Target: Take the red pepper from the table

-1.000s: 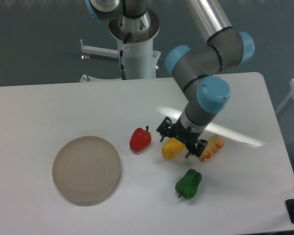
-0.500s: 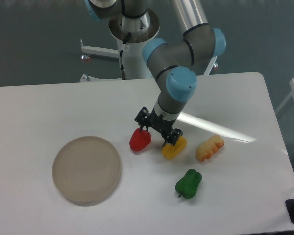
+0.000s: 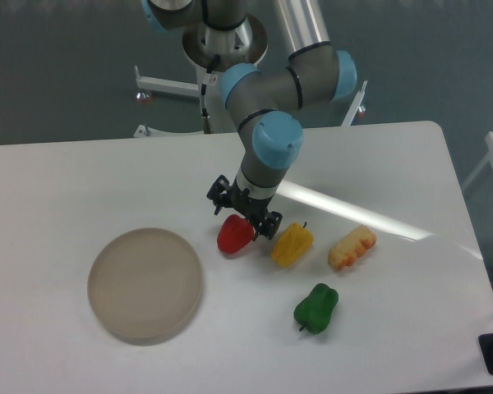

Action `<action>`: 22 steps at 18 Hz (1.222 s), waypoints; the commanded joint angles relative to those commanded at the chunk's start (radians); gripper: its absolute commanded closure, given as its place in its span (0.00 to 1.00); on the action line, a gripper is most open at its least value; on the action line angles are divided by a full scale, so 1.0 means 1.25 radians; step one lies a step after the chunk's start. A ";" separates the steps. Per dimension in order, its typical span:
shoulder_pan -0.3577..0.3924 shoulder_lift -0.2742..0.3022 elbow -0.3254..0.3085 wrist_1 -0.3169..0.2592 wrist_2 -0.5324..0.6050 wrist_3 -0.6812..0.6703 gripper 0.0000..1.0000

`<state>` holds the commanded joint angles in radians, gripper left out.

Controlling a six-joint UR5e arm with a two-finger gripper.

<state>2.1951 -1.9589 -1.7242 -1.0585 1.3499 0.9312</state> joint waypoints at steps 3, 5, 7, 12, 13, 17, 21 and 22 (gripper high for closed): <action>-0.001 -0.005 0.000 0.005 0.001 0.000 0.00; -0.002 -0.006 -0.001 0.005 0.001 0.000 0.00; -0.002 -0.006 -0.001 0.006 0.001 0.001 0.00; -0.001 -0.005 -0.011 0.043 0.000 0.010 0.34; -0.001 -0.005 -0.009 0.043 0.000 0.010 0.37; -0.001 -0.001 0.000 0.043 0.000 0.010 0.45; 0.006 0.004 0.016 0.042 0.000 0.016 0.49; 0.007 0.004 0.028 0.042 0.000 0.032 0.49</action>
<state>2.2043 -1.9543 -1.6891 -1.0063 1.3499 0.9708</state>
